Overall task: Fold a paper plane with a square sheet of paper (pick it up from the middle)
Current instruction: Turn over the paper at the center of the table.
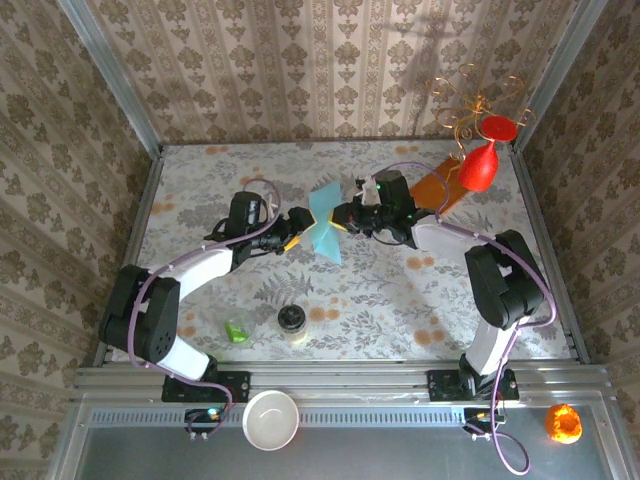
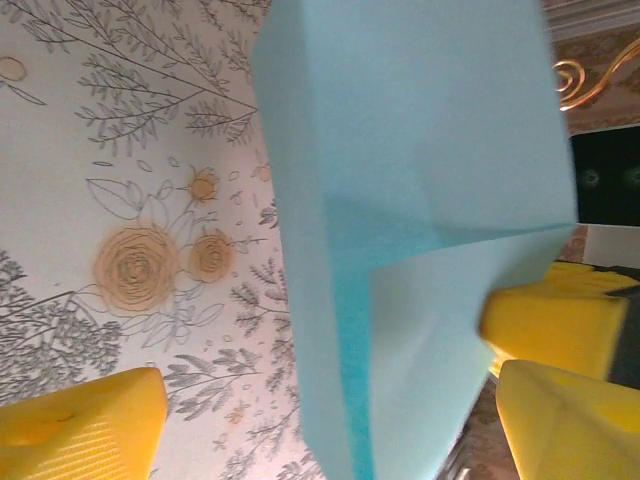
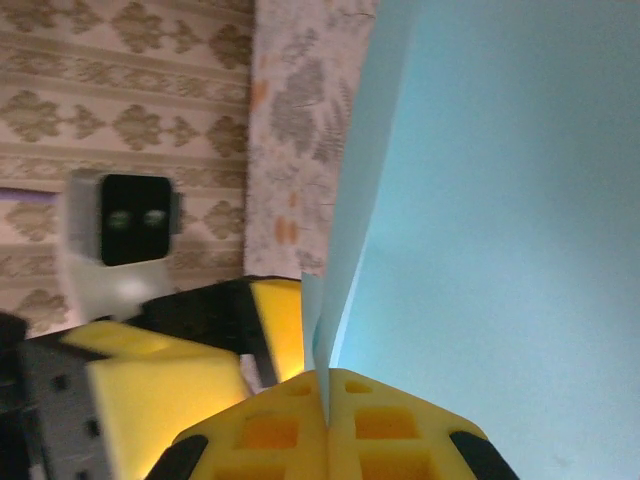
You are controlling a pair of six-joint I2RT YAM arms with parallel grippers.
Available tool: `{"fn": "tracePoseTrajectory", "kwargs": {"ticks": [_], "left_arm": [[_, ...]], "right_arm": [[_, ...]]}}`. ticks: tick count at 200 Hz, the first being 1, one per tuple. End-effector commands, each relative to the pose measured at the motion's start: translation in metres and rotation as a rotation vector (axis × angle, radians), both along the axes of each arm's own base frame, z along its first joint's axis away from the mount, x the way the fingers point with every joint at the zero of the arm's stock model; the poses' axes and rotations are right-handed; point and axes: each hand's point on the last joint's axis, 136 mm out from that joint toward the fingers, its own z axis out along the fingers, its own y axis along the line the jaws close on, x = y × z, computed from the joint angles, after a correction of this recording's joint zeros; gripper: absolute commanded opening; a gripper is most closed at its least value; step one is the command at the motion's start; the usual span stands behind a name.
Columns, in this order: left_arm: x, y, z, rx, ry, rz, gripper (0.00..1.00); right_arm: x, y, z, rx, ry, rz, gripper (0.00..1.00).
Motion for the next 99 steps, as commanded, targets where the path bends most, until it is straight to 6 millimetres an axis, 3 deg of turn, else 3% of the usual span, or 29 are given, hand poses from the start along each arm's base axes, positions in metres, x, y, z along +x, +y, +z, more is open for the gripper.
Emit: {"fn": "tracePoseTrajectory", "kwargs": {"ticks": [1,55,99], "left_arm": [[0.002,-0.012,0.025,-0.132,-0.023,-0.002,0.87],[0.001,-0.027,0.054,-0.338,-0.059,-0.037,0.8],[0.001,-0.028,0.055,-0.335,-0.064,-0.053,0.65]], "right_arm": [[-0.001,0.008,0.043,0.12,-0.052,0.04,0.06],[0.001,0.005,0.056,0.176,-0.053,0.034,0.08],[0.003,0.0,0.051,0.175,-0.032,0.024,0.11]]}}
